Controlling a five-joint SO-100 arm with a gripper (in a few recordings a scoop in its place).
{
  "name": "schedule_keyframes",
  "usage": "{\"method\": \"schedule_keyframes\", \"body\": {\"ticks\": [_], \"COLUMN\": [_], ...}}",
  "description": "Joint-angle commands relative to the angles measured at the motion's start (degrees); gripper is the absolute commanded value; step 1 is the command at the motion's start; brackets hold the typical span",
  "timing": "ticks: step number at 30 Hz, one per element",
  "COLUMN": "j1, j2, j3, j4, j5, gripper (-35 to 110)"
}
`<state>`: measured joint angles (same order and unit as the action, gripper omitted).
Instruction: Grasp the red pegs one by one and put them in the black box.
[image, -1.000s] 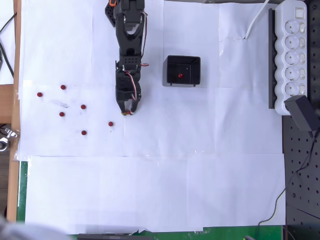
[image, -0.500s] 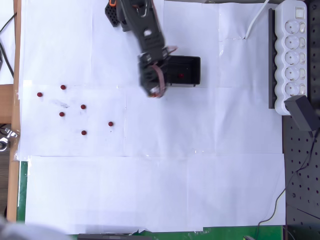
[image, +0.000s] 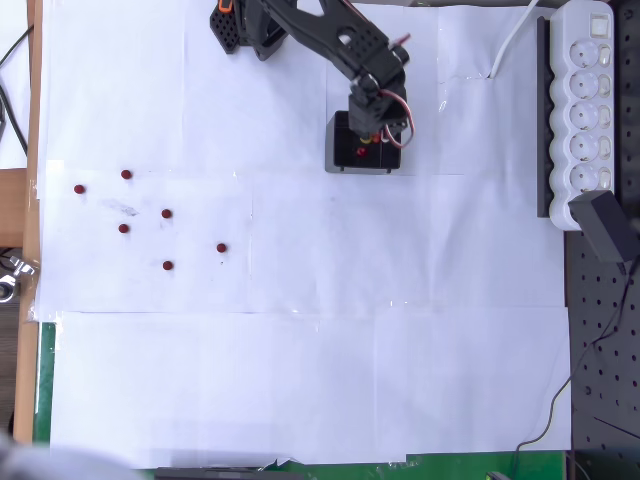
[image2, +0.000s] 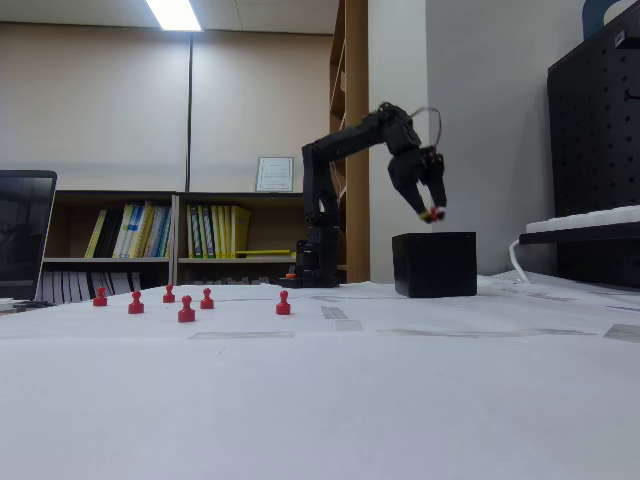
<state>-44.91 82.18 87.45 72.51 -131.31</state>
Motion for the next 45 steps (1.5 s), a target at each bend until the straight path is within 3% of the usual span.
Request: {"method": "schedule_keyframes", "body": {"ticks": [1,8,18,24,45], "j1": [0.2,0.5,6.0,14.1,51.3], "j2": [0.7,-0.2,-11.4,-14.5,-27.2], "j3": [-0.8,-1.9,11.3,13.4,-46.8], "j4": [-4.0,-3.2,6.2,5.7,-31.4], "j5": [0.4,1.1,-1.2,3.4,33.9], "gripper": [1,19,23,23,22]}}
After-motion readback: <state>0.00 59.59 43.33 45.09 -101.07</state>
